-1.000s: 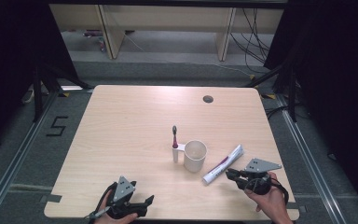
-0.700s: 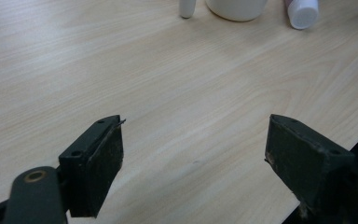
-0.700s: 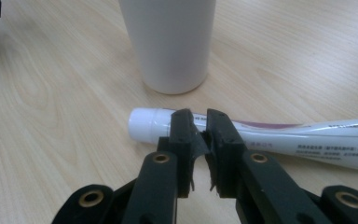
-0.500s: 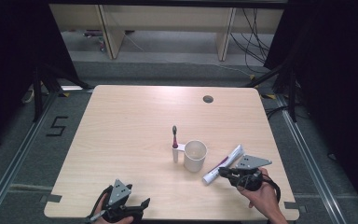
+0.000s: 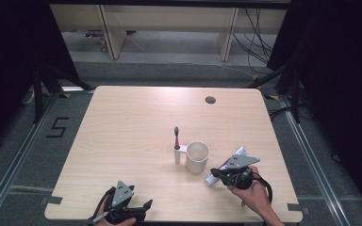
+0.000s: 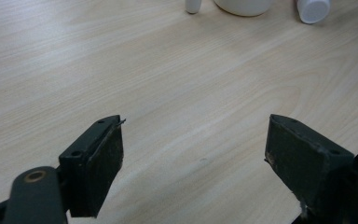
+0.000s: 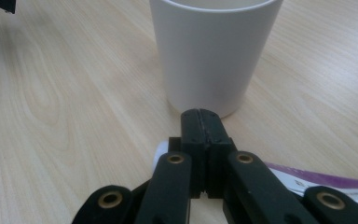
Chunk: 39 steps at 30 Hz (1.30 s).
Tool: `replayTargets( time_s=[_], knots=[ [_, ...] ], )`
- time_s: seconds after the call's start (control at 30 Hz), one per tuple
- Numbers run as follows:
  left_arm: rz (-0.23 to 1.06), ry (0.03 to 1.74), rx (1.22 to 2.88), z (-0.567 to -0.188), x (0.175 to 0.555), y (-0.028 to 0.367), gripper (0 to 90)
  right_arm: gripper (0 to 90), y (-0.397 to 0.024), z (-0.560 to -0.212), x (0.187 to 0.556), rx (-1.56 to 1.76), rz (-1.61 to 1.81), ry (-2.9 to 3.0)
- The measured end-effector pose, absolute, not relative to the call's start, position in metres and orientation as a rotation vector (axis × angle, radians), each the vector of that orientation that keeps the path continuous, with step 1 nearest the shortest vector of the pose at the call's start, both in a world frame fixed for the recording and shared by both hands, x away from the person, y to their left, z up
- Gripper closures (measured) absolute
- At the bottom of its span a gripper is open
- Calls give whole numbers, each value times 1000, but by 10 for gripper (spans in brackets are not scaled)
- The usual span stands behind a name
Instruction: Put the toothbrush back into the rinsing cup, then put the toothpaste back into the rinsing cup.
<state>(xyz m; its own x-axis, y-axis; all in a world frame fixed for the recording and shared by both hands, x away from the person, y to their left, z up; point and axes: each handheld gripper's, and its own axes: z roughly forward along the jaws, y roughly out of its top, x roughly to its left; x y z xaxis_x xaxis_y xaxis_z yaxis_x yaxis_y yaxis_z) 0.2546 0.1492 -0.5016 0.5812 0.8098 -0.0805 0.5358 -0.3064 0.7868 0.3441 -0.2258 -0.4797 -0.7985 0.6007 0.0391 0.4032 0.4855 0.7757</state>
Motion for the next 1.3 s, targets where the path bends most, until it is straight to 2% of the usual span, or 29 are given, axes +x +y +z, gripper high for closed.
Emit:
replayTargets(
  time_s=[0.8,0.97,1.3],
  knots=[
    [419,1054,2019,-504,258,145,189,897,-196,-491,351,866,1095,2600],
    [415,1047,2030,-503,258,143,189,897,-198,-492,351,824,1093,2604],
    [421,1029,2033,-502,259,144,190,897,-217,-491,327,824,1048,2668]
  ],
)
